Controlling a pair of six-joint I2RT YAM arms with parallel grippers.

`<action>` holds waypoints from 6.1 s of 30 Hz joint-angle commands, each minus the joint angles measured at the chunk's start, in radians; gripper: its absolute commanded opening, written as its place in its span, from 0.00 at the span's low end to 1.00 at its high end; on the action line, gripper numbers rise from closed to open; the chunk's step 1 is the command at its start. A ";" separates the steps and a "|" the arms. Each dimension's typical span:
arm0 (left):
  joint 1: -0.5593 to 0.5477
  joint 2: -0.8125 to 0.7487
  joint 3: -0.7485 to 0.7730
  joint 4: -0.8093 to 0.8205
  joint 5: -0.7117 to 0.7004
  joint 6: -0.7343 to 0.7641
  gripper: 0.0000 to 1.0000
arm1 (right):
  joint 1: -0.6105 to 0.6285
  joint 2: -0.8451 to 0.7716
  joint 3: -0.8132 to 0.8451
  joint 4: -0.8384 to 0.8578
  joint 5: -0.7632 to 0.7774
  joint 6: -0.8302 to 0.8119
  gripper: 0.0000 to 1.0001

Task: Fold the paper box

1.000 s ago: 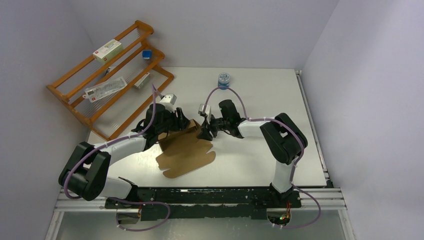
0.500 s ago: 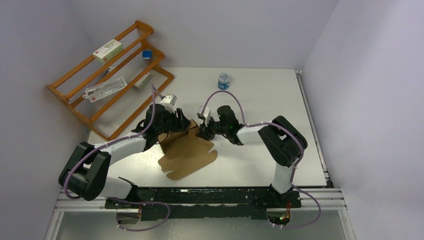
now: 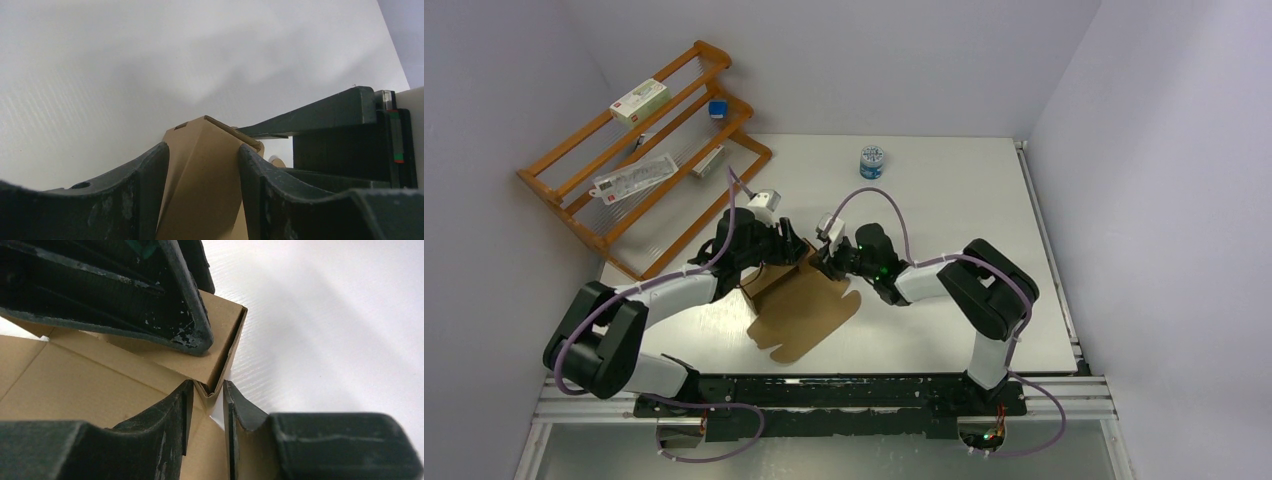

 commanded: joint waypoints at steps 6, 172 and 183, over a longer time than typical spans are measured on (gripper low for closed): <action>0.003 0.042 0.001 0.022 0.050 -0.011 0.57 | 0.029 0.027 -0.058 0.256 0.122 0.036 0.28; -0.213 -0.083 0.276 -0.626 -0.347 0.046 0.70 | -0.025 -0.258 -0.082 -0.119 0.275 0.692 0.51; -0.214 -0.037 0.278 -0.608 -0.307 0.046 0.68 | -0.074 -0.185 -0.199 0.061 0.203 0.750 0.28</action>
